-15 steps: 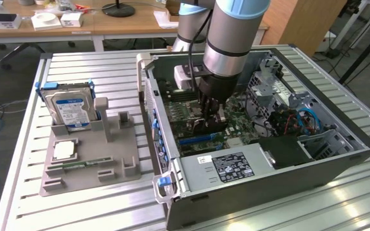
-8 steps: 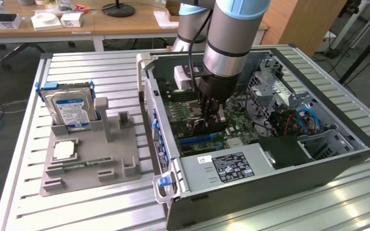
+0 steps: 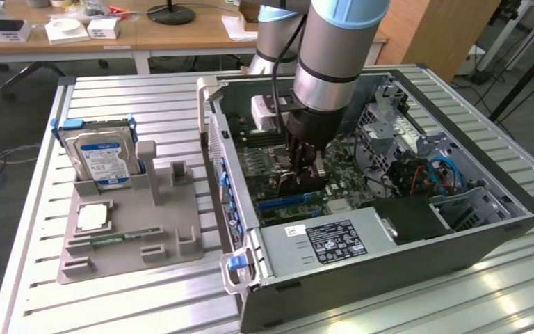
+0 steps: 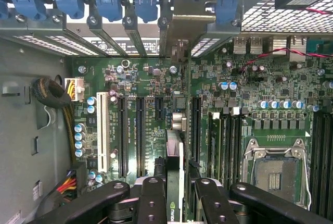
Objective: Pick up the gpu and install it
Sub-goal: 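Pick up the gpu and move the gpu toward the slot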
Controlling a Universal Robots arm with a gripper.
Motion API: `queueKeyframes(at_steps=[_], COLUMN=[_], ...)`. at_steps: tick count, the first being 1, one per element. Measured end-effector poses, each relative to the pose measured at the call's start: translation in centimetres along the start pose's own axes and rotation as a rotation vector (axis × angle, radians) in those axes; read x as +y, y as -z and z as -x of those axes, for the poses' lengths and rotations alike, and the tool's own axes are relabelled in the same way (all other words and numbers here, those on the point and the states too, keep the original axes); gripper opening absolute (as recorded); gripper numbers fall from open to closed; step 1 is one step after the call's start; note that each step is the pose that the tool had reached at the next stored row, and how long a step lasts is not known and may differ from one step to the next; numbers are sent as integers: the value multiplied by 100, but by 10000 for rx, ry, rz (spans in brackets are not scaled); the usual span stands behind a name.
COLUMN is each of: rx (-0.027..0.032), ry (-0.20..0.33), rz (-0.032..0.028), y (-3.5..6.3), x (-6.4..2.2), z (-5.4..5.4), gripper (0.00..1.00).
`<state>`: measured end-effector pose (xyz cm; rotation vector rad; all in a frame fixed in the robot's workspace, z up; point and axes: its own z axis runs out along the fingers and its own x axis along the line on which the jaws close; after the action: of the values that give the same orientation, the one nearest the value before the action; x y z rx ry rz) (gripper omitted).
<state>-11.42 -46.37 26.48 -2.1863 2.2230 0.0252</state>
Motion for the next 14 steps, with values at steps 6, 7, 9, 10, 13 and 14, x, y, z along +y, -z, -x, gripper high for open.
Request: queueKeyframes(at_steps=[6,7,9,10,13,14], rx=[0,-2,-2,0,0,0], ry=[0,0,0,0,1,1], rz=[0,-1,-2,0,0,0], y=[-1,-5,-13,-15,-16,-17], x=[0,0,0,0,0,0], z=[0,0,0,-1,-1,-1], gripper=[26,26,26,26,26,26])
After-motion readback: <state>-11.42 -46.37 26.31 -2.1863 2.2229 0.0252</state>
